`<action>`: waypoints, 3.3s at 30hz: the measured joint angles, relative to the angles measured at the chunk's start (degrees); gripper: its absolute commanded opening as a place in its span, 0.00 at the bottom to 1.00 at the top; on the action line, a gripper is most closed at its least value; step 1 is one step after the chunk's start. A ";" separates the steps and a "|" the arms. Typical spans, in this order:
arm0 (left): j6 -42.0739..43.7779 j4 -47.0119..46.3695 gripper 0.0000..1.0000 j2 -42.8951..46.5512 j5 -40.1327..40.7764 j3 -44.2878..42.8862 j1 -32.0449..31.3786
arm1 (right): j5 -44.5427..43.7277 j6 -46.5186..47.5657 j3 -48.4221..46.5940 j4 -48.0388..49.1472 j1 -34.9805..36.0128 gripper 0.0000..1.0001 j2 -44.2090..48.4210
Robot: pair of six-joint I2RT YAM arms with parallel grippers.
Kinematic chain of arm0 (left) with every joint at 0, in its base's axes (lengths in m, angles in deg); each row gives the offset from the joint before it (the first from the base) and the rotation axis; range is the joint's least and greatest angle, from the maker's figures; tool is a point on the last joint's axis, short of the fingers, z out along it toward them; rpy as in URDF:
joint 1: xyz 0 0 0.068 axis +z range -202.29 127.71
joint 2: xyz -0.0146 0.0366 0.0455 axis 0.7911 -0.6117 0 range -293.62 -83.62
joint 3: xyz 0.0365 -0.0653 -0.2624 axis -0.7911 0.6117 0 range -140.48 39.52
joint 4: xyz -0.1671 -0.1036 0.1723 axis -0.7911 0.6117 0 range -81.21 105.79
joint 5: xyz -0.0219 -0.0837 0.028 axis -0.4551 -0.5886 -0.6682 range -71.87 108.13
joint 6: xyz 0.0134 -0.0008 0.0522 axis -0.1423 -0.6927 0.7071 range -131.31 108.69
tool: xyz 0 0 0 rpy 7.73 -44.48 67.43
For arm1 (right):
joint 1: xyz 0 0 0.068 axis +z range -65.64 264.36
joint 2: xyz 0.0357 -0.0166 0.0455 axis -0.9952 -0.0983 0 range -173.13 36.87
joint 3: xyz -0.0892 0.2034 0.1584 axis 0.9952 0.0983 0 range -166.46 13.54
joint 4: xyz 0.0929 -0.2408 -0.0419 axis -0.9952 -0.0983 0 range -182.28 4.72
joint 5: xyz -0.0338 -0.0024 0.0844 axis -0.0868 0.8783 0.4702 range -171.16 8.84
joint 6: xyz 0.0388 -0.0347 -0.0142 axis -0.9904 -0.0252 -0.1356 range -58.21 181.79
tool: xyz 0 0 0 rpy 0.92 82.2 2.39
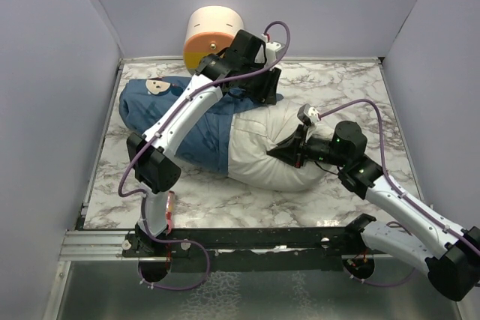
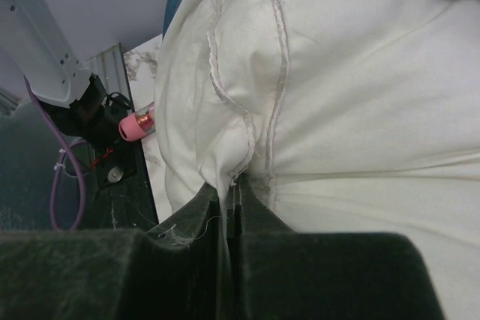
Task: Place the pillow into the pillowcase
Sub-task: Stuff the pillow into the pillowcase.
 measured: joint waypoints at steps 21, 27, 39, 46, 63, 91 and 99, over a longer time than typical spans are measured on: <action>-22.51 -20.11 0.00 -1.86 -6.05 -8.33 5.07 | -14.60 5.75 -18.29 -9.18 0.24 0.01 -12.17; -31.43 -31.26 0.00 4.81 -7.30 1.16 8.11 | -19.98 11.13 -29.81 -8.74 0.37 0.01 -21.00; -41.70 -50.56 0.00 47.10 -9.79 64.87 7.37 | -7.26 9.97 -4.15 -9.57 0.44 0.40 -9.86; -44.78 -49.66 0.10 50.07 -13.00 75.43 6.88 | -0.09 3.67 -10.49 -12.52 1.90 0.88 4.39; -31.82 -29.92 0.70 56.54 -2.89 55.41 6.88 | -27.32 -0.46 -20.81 -23.85 -4.26 0.92 -9.99; -17.70 -7.32 0.00 12.33 39.41 18.86 -9.84 | -33.00 -5.14 -17.33 -24.24 -5.44 0.82 -8.85; -16.92 -16.72 0.00 20.57 26.73 22.43 -8.96 | -28.55 -2.91 -17.33 -23.63 -5.44 0.18 -16.04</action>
